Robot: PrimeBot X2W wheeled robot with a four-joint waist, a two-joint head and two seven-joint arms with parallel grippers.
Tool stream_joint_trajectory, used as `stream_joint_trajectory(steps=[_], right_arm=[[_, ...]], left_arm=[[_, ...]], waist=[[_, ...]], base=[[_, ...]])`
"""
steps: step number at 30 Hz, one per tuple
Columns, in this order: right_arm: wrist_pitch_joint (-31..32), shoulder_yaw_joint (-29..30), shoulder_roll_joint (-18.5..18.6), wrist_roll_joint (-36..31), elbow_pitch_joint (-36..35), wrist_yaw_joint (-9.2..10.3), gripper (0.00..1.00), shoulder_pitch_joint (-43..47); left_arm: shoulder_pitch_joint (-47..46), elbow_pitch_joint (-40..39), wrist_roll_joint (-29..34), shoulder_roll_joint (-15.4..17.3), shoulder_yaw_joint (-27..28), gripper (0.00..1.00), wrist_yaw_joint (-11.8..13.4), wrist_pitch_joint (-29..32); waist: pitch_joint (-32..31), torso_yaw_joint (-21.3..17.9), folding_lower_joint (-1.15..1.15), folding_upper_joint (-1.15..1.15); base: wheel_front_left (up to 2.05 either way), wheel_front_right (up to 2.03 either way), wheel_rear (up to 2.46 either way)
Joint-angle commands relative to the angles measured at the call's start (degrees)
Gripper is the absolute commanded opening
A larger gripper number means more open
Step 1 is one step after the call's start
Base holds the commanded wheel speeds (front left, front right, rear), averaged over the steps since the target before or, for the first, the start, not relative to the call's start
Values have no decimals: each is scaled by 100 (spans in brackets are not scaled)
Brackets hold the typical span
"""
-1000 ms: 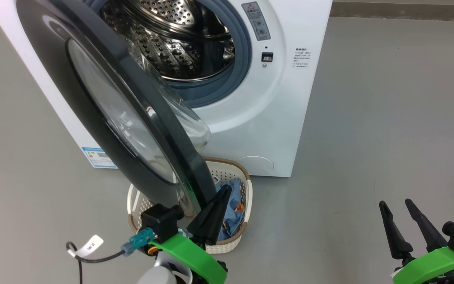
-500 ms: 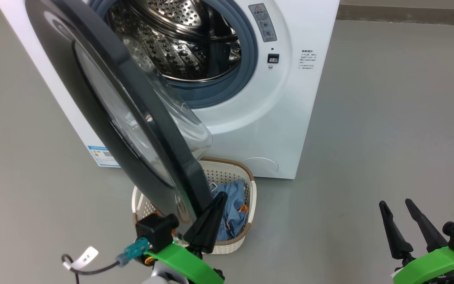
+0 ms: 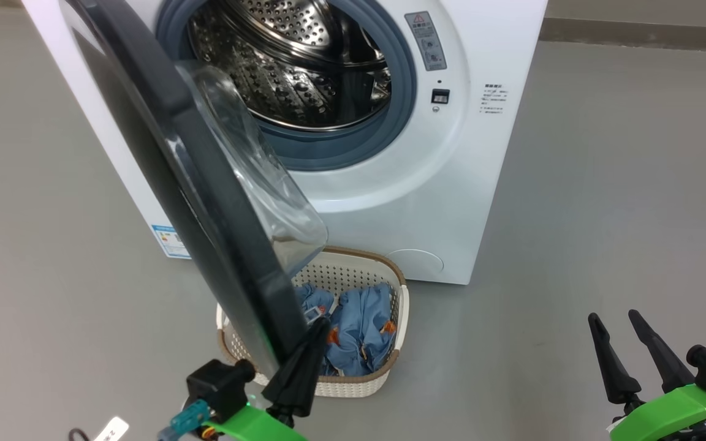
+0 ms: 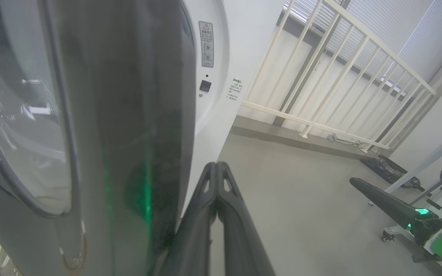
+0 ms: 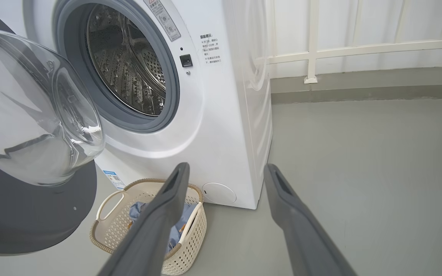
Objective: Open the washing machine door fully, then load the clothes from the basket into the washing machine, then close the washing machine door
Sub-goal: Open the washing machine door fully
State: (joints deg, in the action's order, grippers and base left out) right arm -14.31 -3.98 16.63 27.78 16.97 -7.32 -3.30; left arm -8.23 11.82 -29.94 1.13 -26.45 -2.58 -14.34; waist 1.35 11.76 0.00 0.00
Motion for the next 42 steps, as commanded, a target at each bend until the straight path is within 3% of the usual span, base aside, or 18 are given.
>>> stream_joint_trajectory(steps=[1,17,34,42], right_arm=[[-69,-122,92,-65,-143,-17,100,35],[-69,-137,117,-51,-156,-17,100,86],[-69,-141,77,-83,-149,-17,100,41],[-69,-171,67,-90,-162,-17,100,6]], left_arm=[[-145,-128,22,321,518,0,252,-12],[457,-1036,110,605,739,0,895,257],[988,-1659,64,1137,1531,0,1562,386],[895,-1536,-51,1360,2023,0,1759,357]], waist=[[-11,22,0,0],[4,199,0,0],[93,602,0,0],[165,703,0,0]], base=[[0,0,0],[0,0,0],[0,0,0],[0,0,0]])
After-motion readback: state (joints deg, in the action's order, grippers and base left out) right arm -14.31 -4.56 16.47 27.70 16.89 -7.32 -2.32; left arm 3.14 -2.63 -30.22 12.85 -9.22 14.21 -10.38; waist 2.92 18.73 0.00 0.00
